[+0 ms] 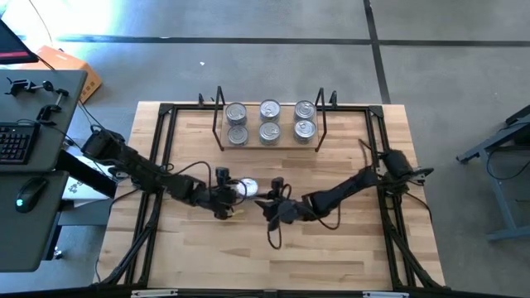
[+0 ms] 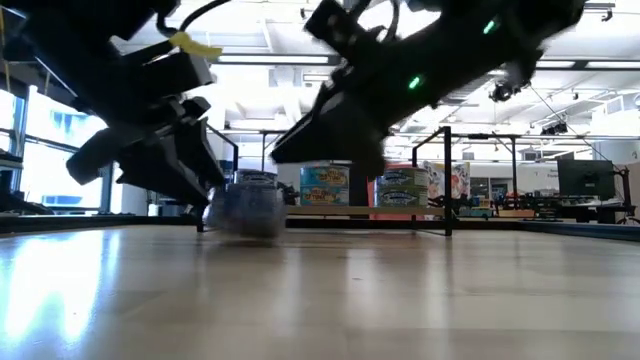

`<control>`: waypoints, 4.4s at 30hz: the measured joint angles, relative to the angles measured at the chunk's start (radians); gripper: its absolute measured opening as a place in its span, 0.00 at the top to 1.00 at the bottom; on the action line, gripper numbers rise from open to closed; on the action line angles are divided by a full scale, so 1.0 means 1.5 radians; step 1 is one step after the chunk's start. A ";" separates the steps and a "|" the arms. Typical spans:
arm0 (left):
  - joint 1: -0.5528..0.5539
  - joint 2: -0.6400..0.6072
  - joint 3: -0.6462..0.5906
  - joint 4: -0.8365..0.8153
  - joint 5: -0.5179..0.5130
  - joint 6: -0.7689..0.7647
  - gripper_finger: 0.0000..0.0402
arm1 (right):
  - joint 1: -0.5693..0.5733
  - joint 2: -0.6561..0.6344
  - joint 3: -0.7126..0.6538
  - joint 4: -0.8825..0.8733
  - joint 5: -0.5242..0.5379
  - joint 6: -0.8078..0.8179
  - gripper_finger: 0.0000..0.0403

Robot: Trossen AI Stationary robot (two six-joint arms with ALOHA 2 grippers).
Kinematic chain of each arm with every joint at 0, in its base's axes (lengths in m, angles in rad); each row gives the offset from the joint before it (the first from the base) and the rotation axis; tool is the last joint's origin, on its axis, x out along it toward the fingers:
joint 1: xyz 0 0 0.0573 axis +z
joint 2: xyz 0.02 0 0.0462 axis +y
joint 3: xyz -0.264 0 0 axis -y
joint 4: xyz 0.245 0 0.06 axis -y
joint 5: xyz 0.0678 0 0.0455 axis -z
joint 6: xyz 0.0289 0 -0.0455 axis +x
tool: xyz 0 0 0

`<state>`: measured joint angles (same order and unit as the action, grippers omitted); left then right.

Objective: Stack canned seafood by type on shelf
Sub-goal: Stack the blue tuna can on top of the other blue tuna can on the shelf

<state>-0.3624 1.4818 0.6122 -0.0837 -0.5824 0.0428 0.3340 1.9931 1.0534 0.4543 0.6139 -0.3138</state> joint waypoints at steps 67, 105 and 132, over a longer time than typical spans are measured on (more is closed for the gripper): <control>-0.032 0.077 -0.008 0.339 0.105 0.060 1.00 | -0.005 0.070 -0.026 0.088 0.030 -0.247 0.37; -0.050 -0.018 -0.007 0.171 0.105 -0.089 0.51 | 0.001 -0.077 0.130 -0.533 -0.005 0.297 1.00; 0.074 0.065 0.039 0.207 0.104 0.042 0.73 | 0.010 -0.037 -0.068 -0.063 -0.213 0.397 1.00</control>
<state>-0.2513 1.5800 0.6709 0.2270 -0.4260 0.1063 0.3496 1.9374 0.9508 0.3605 0.2943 0.2813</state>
